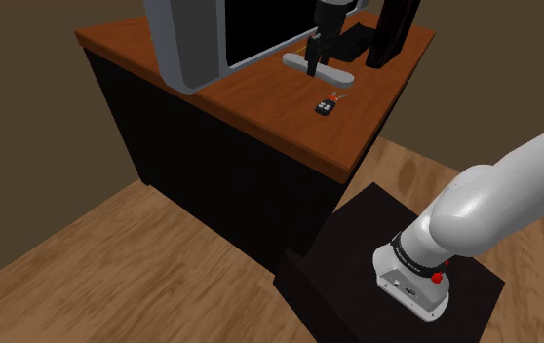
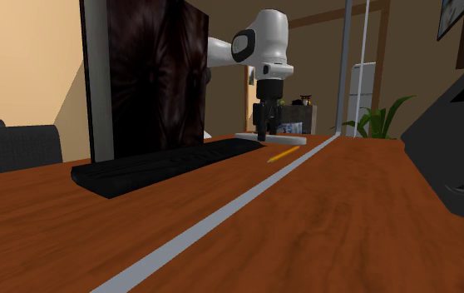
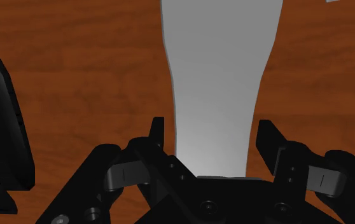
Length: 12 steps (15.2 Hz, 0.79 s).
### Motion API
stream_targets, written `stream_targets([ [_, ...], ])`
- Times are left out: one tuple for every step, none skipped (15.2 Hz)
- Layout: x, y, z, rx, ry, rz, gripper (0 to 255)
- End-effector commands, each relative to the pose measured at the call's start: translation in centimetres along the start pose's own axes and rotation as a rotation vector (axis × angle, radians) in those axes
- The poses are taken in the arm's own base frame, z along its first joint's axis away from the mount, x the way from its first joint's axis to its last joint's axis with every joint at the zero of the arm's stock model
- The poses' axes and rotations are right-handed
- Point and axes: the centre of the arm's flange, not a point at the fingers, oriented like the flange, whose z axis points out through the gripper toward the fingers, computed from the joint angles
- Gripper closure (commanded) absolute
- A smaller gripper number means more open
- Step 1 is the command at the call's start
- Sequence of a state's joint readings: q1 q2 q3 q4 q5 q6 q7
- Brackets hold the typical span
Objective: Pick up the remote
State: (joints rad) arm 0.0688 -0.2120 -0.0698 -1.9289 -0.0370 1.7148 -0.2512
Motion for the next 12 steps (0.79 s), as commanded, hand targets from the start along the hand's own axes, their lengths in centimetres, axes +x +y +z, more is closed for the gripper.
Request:
stream_targets([
  [0.0, 0.0, 0.1, 0.001, -0.003, 0.0, 255],
  [0.0, 0.0, 0.1, 0.001, -0.003, 0.0, 255],
  [0.0, 0.0, 0.1, 0.001, -0.003, 0.0, 255],
  [0.0, 0.0, 0.1, 0.001, -0.003, 0.0, 255],
  [0.1, 0.0, 0.1, 0.001, -0.003, 0.0, 255],
  [0.1, 0.0, -0.4, 0.001, -0.003, 0.0, 255],
  [0.1, 0.0, -1.0, 0.001, -0.003, 0.0, 255],
  [0.0, 0.1, -1.5, 0.001, -0.003, 0.0, 255],
  [0.1, 0.1, -2.0, 0.001, -0.003, 0.0, 255],
  [0.0, 0.1, -2.6, 0.001, -0.003, 0.0, 255],
  [0.0, 0.1, -3.1, 0.001, -0.003, 0.0, 255],
  [0.0, 0.1, -3.6, 0.001, -0.003, 0.0, 255],
])
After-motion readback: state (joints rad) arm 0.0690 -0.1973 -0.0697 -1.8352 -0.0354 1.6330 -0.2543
